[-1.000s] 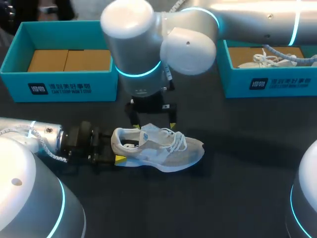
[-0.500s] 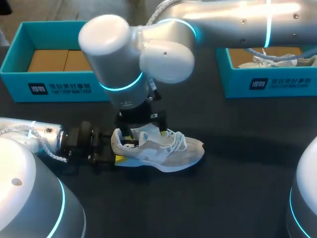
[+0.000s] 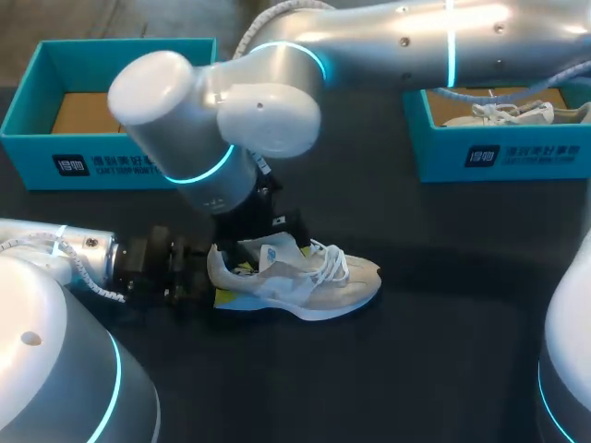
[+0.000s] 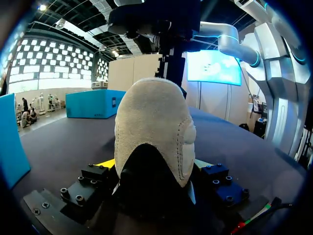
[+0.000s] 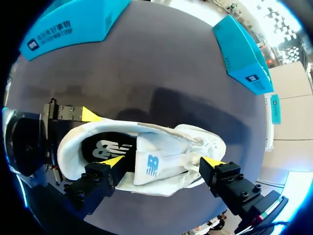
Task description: Take the shoe out of the shoebox, open the shoe tongue, remove and reinsert the insole, then place the shoe into the shoebox
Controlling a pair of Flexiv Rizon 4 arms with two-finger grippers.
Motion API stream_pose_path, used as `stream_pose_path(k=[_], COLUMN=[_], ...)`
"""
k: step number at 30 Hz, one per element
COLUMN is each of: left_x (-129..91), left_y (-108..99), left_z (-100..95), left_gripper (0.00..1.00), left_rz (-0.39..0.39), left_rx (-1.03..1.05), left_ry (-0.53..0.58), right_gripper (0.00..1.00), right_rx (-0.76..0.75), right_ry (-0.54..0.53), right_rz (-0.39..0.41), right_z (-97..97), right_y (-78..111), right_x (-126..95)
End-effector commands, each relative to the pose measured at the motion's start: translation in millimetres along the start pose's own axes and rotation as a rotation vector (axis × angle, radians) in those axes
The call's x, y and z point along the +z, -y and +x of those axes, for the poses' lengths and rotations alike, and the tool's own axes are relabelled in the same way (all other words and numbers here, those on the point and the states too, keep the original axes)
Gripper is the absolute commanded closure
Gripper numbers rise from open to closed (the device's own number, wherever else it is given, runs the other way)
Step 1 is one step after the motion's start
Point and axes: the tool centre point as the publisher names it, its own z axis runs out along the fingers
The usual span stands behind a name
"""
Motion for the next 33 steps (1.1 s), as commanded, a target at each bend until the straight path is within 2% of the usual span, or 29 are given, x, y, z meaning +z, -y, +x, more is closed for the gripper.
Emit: stream_pose_path(k=[1, 11, 22, 23, 25, 29, 32, 33], left_x=[2.3, 2.3, 2.3, 2.3, 2.3, 2.3, 2.3, 2.3], left_y=[-1.3, -1.3, -1.3, -1.3, -1.3, -1.3, -1.3, -1.3], left_z=[-0.6, -0.6, -0.6, -0.6, -0.6, -0.6, -0.6, -0.6], left_gripper=[1.00, 1.00, 1.00, 1.00, 1.00, 1.00, 1.00, 1.00], left_rz=[-0.004, -0.004, -0.004, -0.004, -0.004, -0.004, -0.004, -0.004], left_rx=[0.000, 0.000, 0.000, 0.000, 0.000, 0.000, 0.000, 0.000], left_ry=[0.003, 0.003, 0.003, 0.003, 0.003, 0.003, 0.003, 0.003], right_gripper=[0.00, 0.00, 0.00, 0.13, 0.51, 0.70, 1.00, 1.00], right_rx=[0.253, 0.299, 0.324, 0.325, 0.329, 0.333, 0.344, 0.346], right_ry=[0.134, 0.185, 0.218, 0.219, 0.230, 0.237, 0.223, 0.223], right_rz=[0.003, 0.030, 0.041, 0.040, 0.037, 0.038, 0.046, 0.046], right_z=[8.1, 0.6, -15.5, -16.8, -18.1, -21.8, -25.5, -26.7], right_y=[3.1, 3.6, 8.1, 8.1, 8.1, 8.2, 9.3, 9.7], right_x=[8.1, 20.0, 0.7, -1.1, -2.8, -4.6, -4.1, -4.7])
